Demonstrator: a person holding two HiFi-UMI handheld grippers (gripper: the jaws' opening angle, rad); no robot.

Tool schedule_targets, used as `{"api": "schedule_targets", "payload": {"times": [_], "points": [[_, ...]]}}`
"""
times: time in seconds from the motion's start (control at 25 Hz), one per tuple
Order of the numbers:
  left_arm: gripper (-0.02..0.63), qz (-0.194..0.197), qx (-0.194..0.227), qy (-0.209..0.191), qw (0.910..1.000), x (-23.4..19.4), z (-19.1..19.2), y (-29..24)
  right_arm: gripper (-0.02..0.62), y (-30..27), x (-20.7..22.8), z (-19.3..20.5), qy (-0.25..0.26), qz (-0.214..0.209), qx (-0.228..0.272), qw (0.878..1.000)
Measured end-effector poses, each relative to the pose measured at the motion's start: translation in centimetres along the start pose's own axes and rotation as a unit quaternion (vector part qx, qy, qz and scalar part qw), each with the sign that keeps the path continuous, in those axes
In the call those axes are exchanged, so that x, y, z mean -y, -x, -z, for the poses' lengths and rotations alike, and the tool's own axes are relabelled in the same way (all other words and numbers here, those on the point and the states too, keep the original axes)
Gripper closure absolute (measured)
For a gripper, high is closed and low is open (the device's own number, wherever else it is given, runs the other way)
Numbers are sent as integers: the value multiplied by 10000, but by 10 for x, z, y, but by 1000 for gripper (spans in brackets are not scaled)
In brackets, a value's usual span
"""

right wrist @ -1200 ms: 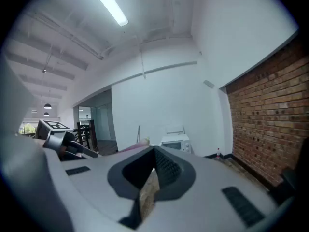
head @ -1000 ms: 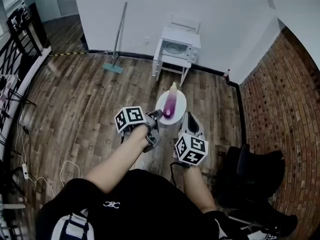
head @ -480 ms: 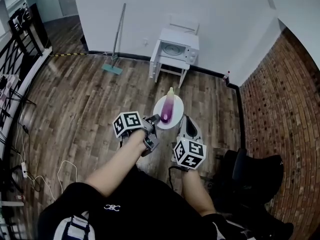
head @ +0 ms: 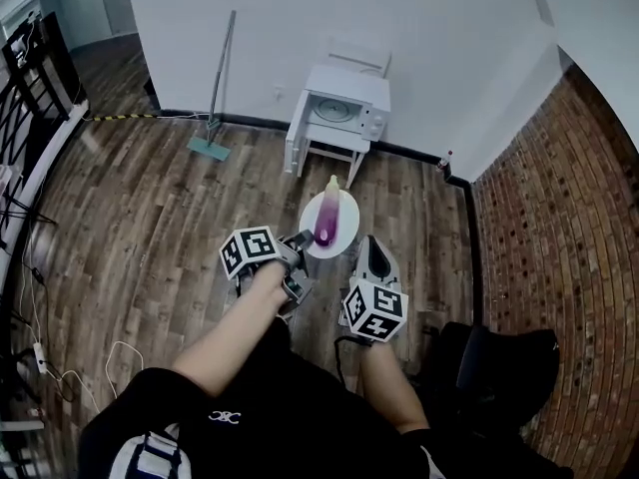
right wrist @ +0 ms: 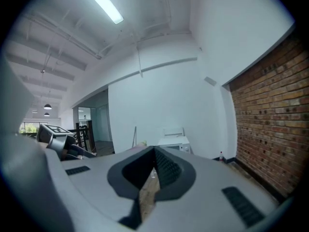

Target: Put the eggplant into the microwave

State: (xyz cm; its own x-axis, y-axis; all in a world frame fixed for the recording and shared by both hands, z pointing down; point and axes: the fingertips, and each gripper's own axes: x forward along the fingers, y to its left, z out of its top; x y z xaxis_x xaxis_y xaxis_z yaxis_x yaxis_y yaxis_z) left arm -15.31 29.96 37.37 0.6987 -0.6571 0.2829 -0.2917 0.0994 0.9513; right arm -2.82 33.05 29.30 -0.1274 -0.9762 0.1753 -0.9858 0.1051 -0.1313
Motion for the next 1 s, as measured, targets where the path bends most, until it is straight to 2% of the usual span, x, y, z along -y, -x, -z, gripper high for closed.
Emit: {"api": "schedule_targets", "payload": {"times": [0.28, 0.52, 0.72, 1.0], "points": [[586, 107, -167, -169, 9997, 23, -76, -68, 581, -95, 8, -37, 68, 176, 160, 9997], [586, 195, -148, -190, 9995, 35, -136, -118, 583, -167, 25, -58, 141, 370, 281, 9988], [586, 101, -234, -168, 9995, 28, -164, -149, 583, -208, 45, -61, -69, 551, 307, 9980], [586, -156, -272, -125, 9994, 22, -181, -206, 581, -259, 79, -65, -11, 434, 332, 9985]]}}
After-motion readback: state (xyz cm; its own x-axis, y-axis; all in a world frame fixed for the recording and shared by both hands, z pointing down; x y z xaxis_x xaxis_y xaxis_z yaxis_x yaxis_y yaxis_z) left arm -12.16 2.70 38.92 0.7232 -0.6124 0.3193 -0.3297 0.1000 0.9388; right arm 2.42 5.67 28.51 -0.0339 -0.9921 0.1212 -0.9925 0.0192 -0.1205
